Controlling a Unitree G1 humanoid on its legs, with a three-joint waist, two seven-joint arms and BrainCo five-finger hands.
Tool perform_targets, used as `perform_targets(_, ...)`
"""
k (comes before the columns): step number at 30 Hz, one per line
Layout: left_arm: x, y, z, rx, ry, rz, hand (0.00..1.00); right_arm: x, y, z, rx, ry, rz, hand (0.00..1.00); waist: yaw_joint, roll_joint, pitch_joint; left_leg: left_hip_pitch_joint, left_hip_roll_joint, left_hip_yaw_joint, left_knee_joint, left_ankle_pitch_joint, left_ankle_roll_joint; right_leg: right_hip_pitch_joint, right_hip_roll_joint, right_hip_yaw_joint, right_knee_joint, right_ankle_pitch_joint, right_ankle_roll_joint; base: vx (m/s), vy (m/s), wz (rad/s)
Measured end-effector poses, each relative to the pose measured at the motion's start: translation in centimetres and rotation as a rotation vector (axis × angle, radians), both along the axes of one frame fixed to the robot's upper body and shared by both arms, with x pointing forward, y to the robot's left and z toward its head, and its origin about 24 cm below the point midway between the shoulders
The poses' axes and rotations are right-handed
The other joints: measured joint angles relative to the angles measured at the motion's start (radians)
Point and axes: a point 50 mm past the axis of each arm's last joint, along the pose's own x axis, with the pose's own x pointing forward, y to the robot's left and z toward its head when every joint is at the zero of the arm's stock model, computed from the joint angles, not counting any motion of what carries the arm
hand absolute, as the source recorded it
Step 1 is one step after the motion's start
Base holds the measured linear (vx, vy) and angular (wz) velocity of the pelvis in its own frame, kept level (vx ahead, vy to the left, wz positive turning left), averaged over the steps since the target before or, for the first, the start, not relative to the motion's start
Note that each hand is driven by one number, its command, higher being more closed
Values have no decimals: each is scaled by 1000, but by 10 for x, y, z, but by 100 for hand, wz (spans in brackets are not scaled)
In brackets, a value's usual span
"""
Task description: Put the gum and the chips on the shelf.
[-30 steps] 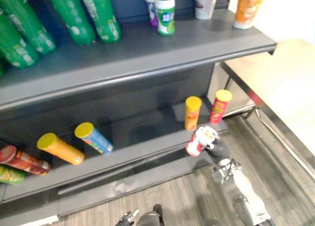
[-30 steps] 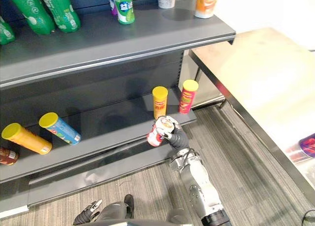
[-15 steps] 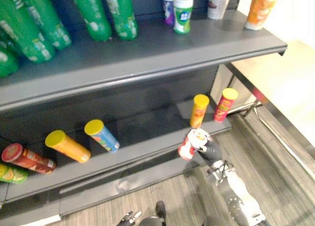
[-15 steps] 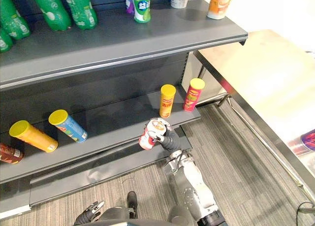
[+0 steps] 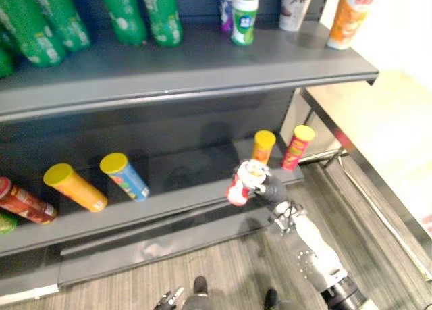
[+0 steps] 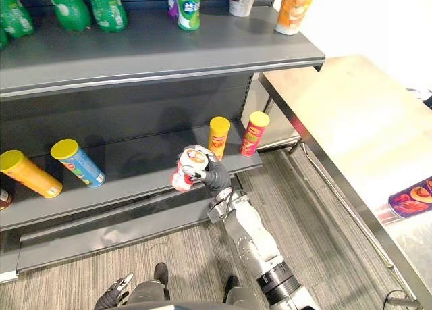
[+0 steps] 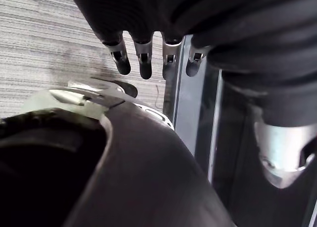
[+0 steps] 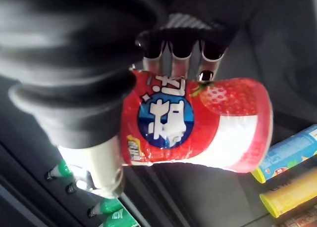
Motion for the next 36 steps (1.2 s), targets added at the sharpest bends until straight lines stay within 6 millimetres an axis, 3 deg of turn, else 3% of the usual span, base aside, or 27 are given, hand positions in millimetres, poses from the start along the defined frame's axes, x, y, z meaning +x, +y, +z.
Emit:
perform_targets(4,-3,-2,-1,0,4,24,0,0,0,-2,-10,17,7,100,-1,10,3,68,24,5,-101,46,-23,38,35,-13,-26,8,-9,107,-99,-2)
perform_targets(12,-1,-3,-1,16,-2,26,0,-1,-1,-11,-24,54,-1,100,-2,21,1,102,10,28,-111,45,-29,84,21,-13,-65,11,-8,96,4,0)
perform_targets(15,-1,-8,-2,6,-1,30,0,-5,-4,-17,-36,80,-18,100,-11,43,-2,110,4,35,-113,44,-28,91,19,-10,-69,11,-8,0,2,-2)
perform_targets(19,-3,-13,-3,15,13,36,0,-9,-21,-31,-82,128,-108,100,-12,69,-13,127,9,57,-117,34,-25,91,23,11,-62,11,-8,-15,4,-14)
perform_targets(23,-3,-11,-3,43,17,12,0,-10,-44,-32,-134,116,-195,100,-16,69,-15,134,11,65,-118,32,-25,89,25,20,-55,11,-8,-42,7,-8)
perform_targets(26,-3,-11,-3,46,17,7,0,-8,-65,-19,-167,52,-266,100,-17,68,-15,134,11,67,-118,32,-24,87,25,23,-51,10,-7,0,0,0)
perform_targets(29,-2,-11,-2,58,16,-13,0,-6,-85,6,-168,-54,-331,100,-17,62,-17,133,10,68,-118,32,-23,79,24,28,-45,10,-7,-3,2,-2)
perform_targets(32,-3,-7,-2,65,19,-8,0,-1,-115,38,-223,-194,-431,100,-15,43,-24,129,10,74,-118,33,-22,71,24,34,-42,11,-8,26,6,-5)
perform_targets(36,-5,0,-1,97,31,-40,0,10,-140,76,-267,-333,-510,100,-18,14,-42,131,11,71,-118,36,-21,72,25,36,-42,14,-8,23,1,-1)
